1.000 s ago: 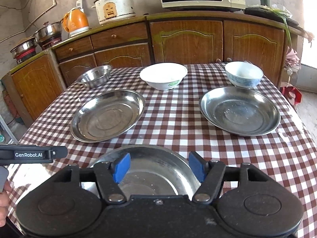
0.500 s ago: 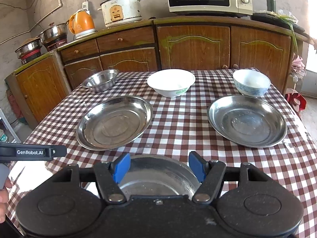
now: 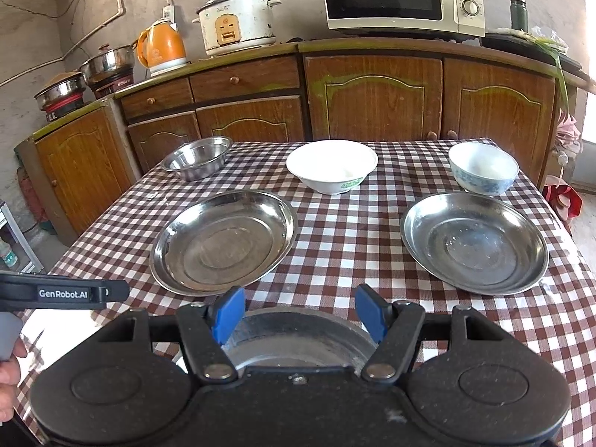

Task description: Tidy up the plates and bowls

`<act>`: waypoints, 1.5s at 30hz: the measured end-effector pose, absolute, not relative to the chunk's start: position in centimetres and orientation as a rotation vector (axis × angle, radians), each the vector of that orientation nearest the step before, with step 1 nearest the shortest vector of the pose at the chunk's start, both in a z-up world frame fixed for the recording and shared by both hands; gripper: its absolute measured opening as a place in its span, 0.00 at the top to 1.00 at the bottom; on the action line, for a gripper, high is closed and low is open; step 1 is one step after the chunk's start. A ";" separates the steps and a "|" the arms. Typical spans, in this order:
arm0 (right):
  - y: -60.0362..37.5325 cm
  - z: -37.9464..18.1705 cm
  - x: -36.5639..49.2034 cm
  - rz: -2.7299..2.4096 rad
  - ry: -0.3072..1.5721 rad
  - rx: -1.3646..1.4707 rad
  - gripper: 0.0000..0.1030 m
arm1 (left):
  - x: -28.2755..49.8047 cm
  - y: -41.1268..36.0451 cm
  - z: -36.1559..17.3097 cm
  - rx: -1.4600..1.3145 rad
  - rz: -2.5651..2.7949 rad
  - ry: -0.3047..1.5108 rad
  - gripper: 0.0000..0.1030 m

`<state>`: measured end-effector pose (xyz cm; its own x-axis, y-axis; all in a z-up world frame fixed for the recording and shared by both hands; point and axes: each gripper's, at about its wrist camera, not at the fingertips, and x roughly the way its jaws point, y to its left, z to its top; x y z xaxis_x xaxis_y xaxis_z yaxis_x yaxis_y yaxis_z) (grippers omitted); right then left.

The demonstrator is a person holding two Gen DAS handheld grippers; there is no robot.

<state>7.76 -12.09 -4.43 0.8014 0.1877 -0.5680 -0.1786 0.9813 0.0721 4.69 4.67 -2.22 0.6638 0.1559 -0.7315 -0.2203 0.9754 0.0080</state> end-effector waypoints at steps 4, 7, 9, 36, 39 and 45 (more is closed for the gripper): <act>-11.9 -4.3 8.0 0.199 0.610 0.013 0.24 | 4.8 4.8 -2.2 -0.084 0.215 0.819 0.12; -11.9 -4.3 7.9 0.199 0.609 0.013 0.24 | 4.9 4.9 -2.3 -0.084 0.216 0.819 0.12; -11.8 -4.3 8.1 0.201 0.609 0.011 0.24 | 5.0 5.0 -2.3 -0.085 0.218 0.819 0.12; -9.6 -4.1 11.2 0.235 0.603 -0.007 0.24 | 6.6 6.0 -2.6 -0.083 0.235 0.826 0.11; -9.5 -4.1 11.5 0.236 0.601 -0.009 0.24 | 6.8 6.1 -2.7 -0.083 0.236 0.827 0.11; -9.2 -4.1 12.0 0.236 0.603 -0.011 0.24 | 7.2 6.2 -2.8 -0.083 0.239 0.829 0.11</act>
<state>11.98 -9.24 -4.15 0.7973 0.2167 -0.5633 -0.2230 0.9731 0.0588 7.20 6.18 -2.77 0.6507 0.1775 -0.7383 -0.2421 0.9700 0.0198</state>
